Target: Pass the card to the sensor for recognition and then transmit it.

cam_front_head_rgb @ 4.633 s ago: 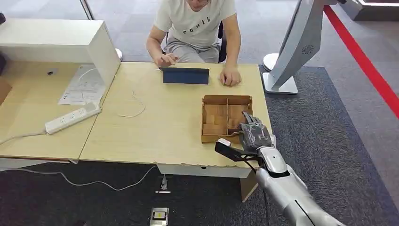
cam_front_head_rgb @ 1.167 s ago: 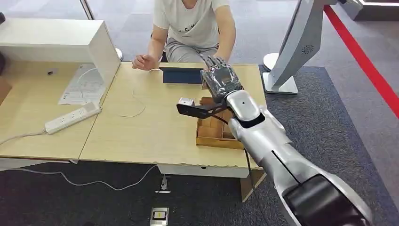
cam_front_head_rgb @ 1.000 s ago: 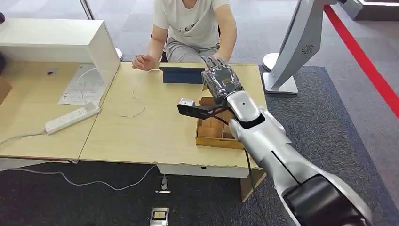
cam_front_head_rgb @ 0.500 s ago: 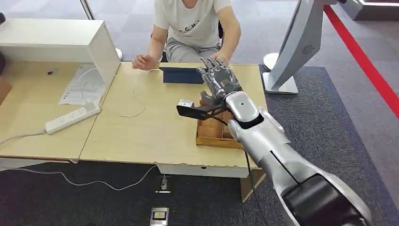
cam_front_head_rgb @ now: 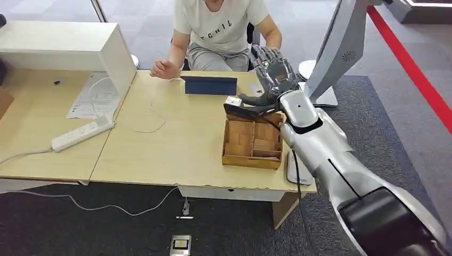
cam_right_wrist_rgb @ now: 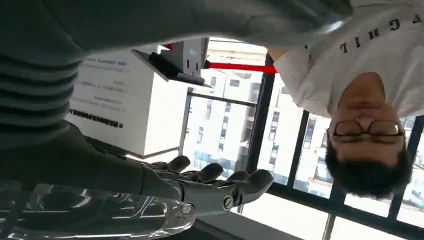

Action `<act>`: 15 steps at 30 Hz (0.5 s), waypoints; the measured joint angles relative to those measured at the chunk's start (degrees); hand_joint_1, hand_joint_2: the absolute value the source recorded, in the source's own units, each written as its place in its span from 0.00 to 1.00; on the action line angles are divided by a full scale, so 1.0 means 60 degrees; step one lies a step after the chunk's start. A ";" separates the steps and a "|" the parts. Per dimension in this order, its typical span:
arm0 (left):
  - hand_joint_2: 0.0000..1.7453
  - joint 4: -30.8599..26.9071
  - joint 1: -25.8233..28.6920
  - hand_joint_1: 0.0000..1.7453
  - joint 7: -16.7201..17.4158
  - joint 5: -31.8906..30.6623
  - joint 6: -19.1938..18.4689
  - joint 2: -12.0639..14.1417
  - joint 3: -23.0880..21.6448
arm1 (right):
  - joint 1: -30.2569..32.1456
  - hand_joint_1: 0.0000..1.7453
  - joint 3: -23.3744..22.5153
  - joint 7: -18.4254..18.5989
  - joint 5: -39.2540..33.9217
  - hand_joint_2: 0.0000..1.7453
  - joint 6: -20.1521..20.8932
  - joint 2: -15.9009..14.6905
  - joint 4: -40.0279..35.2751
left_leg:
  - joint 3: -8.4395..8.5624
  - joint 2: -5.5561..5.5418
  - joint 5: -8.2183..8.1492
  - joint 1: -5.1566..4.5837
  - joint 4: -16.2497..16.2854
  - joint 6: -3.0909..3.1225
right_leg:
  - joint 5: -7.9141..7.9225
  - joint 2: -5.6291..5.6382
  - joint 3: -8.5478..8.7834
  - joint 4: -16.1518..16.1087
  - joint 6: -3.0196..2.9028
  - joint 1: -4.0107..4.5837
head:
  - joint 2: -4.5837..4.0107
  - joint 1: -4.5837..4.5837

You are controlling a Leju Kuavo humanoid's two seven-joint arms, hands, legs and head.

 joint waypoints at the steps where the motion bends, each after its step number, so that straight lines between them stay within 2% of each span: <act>1: 0.00 0.0007 0.0012 0.00 0.0000 0.0003 -0.0022 0.0004 -0.0004 | -0.0011 0.00 -0.0033 -0.0044 -0.0059 0.00 -0.0110 -0.0181 0.0018 | 0.0002 -0.0010 0.0001 0.0000 0.0000 0.0001 | 0.0000 -0.0006 0.0002 -0.0005 0.0001 0.0000 | 0.0000 0.0000; 3: 0.00 0.0022 0.0064 0.00 0.0073 0.0047 -0.0084 0.0007 -0.0007 | -0.0019 0.00 -0.0139 -0.0044 -0.0267 0.00 -0.0066 -0.0742 0.0113 | 0.0005 0.0000 0.0000 -0.0001 0.0001 0.0001 | 0.0003 -0.0005 -0.0003 -0.0011 0.0003 -0.0002 | 0.0000 0.0004; 6: 0.00 0.0047 0.0064 0.00 0.0222 0.0124 -0.0226 0.0055 -0.0007 | 0.0134 0.00 -0.0425 0.0171 -0.0808 0.00 0.0389 -0.1727 0.0229 | 0.0013 -0.0003 -0.0004 -0.0007 0.0003 0.0007 | 0.0007 -0.0005 0.0010 -0.0024 0.0005 -0.0009 | 0.0000 -0.0007; 10: 0.00 0.0058 0.0136 0.00 0.0368 0.0131 -0.0171 0.0109 -0.0011 | 0.0684 0.00 -0.0890 0.0372 -0.1498 0.00 0.0491 -0.3125 0.0386 | 0.0010 -0.0019 -0.0009 -0.0007 0.0006 0.0014 | 0.0005 -0.0020 0.0019 -0.0039 0.0009 -0.0009 | 0.0000 -0.0003; 13: 0.00 0.0058 0.0108 0.00 0.0961 0.0527 0.0043 0.0102 -0.0007 | 0.1491 0.00 -0.1394 0.1329 -0.2803 0.00 0.0884 -0.4323 0.0528 | 0.0035 -0.0034 -0.0025 0.0001 0.0009 0.0034 | -0.0013 -0.0027 0.0057 -0.0075 0.0032 0.0001 | 0.0000 -0.0007; 15: 0.00 0.0058 0.0144 0.00 0.1290 0.0853 0.0354 0.0062 0.0015 | 0.2591 0.00 -0.1990 0.1501 -0.4010 0.00 0.0910 -0.5168 0.0631 | 0.0060 -0.0100 -0.0049 0.0037 0.0009 0.0047 | -0.0032 -0.0082 0.0126 -0.0113 0.0037 0.0034 | 0.0000 0.0004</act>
